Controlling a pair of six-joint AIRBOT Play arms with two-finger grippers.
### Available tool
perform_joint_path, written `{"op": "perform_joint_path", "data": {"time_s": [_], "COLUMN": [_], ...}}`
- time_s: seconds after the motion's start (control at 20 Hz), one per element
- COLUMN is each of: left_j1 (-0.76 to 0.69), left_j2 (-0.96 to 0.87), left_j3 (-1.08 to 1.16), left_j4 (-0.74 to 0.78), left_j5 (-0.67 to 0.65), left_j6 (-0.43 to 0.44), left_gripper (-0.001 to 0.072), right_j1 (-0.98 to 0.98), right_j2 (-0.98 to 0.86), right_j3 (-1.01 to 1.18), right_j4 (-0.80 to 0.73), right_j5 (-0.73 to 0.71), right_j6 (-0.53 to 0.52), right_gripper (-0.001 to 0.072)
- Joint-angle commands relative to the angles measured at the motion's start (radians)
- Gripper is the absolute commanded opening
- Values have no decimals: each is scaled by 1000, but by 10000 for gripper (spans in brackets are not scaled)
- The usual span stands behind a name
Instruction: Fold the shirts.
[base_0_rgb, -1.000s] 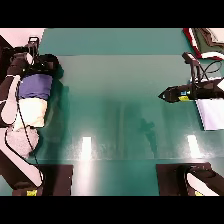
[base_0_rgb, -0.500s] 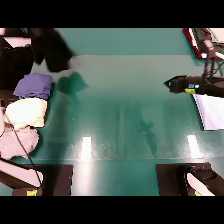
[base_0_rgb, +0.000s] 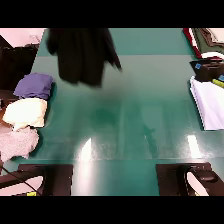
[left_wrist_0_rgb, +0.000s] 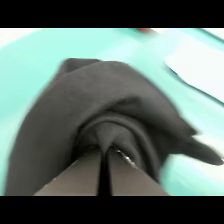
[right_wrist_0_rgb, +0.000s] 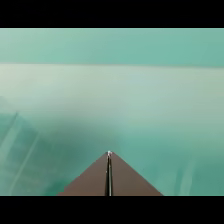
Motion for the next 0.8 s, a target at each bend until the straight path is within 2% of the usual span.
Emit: {"op": "perform_joint_path", "data": {"time_s": [0.0, 0.15, 0.2, 0.3, 0.35, 0.55, 0.75], "left_j1": [-123, -171, -169, -129, -88, 72, 99], "left_j2": [14, -53, -84, -144, -155, -141, -35], "left_j3": [-191, -406, -448, -462, -461, -506, -872], "left_j4": [-32, 28, 49, 85, 84, 81, 79], "left_j5": [-74, 8, 35, 38, 14, -182, -76], "left_j6": [19, 19, 17, -81, -122, -139, -118], "left_gripper": [23, 24, 64, 644, 648, 646, 647], "right_j1": [-14, -14, -14, -14, -14, -13, -11], "right_j2": [45, 46, 43, 24, 10, -51, -98], "right_j3": [1, 1, 1, 1, 1, 1, 1], "right_j4": [0, 0, 0, 0, 0, 0, 0], "right_j5": [-3, 15, 31, 61, 80, 140, 173], "right_j6": [6, 9, 9, 9, 9, 9, 9], "right_gripper": [22, 22, 22, 22, 22, 23, 22]}}
